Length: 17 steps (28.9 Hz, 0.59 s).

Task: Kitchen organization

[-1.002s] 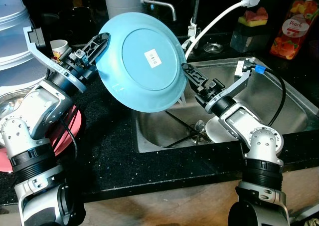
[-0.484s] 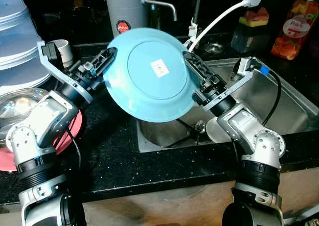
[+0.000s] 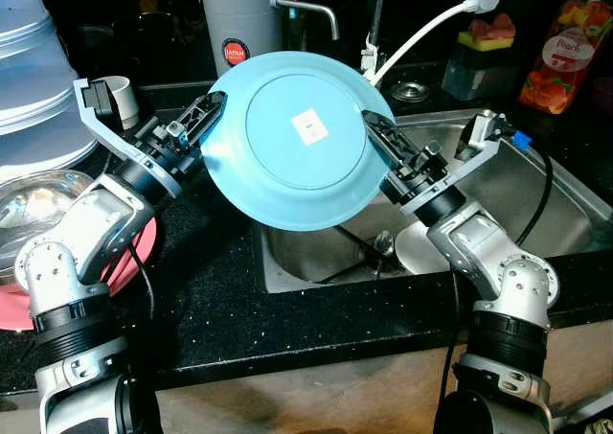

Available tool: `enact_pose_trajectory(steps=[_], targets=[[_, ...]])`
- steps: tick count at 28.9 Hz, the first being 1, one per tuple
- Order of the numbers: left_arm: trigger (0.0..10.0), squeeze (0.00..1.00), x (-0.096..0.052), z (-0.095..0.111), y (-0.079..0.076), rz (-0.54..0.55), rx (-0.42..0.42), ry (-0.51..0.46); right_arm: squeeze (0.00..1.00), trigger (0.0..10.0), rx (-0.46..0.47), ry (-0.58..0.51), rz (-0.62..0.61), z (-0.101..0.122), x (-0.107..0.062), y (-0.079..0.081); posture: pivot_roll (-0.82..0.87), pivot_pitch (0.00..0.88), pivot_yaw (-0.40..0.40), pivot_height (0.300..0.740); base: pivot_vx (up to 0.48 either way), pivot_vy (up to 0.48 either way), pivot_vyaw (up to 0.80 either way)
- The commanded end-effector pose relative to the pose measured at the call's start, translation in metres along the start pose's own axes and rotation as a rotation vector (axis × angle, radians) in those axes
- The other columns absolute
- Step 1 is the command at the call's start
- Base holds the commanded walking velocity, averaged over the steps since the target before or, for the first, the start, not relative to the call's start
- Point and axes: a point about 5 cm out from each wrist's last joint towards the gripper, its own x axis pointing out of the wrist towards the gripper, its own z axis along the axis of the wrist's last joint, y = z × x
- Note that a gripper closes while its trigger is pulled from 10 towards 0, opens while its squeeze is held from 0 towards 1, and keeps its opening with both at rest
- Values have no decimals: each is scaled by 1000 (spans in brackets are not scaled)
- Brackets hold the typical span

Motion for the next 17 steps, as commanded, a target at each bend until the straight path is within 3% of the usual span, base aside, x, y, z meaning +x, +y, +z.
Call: enact_pose_trajectory(steps=[1,4,5,6,7,13,14,15,16,17], targets=[[0,0,1,-12,14,107,22,72,0,0,-2,25,56,-5,7,9,27,0,30,740,0,0,0],[0,0,1,-13,15,118,38,78,0,0,4,16,56,-3,6,8,27,0,31,740,0,0,0],[2784,1000,2,-13,11,94,90,86,0,0,7,7,55,-2,6,8,29,0,32,740,0,0,0],[2784,1000,2,-14,10,83,103,90,0,0,8,4,54,-1,6,8,28,0,32,740,0,0,0],[10000,1000,2,-14,8,71,106,92,0,0,10,-1,53,0,6,8,30,0,33,740,0,0,0],[10000,1000,4,-12,6,78,143,88,0,0,24,-46,48,7,3,5,31,0,33,740,0,0,0],[10000,886,4,-12,6,82,147,86,0,0,24,-57,47,9,3,5,31,0,33,740,0,0,0],[10000,886,4,-12,6,82,147,86,0,0,24,-57,47,9,3,5,31,0,33,740,0,0,0],[10000,549,4,-12,6,84,148,85,0,0,25,-68,46,11,3,5,31,0,34,740,0,0,0],[10000,0,5,-11,6,85,147,82,0,0,21,-88,41,15,2,4,32,0,33,740,0,0,0]])
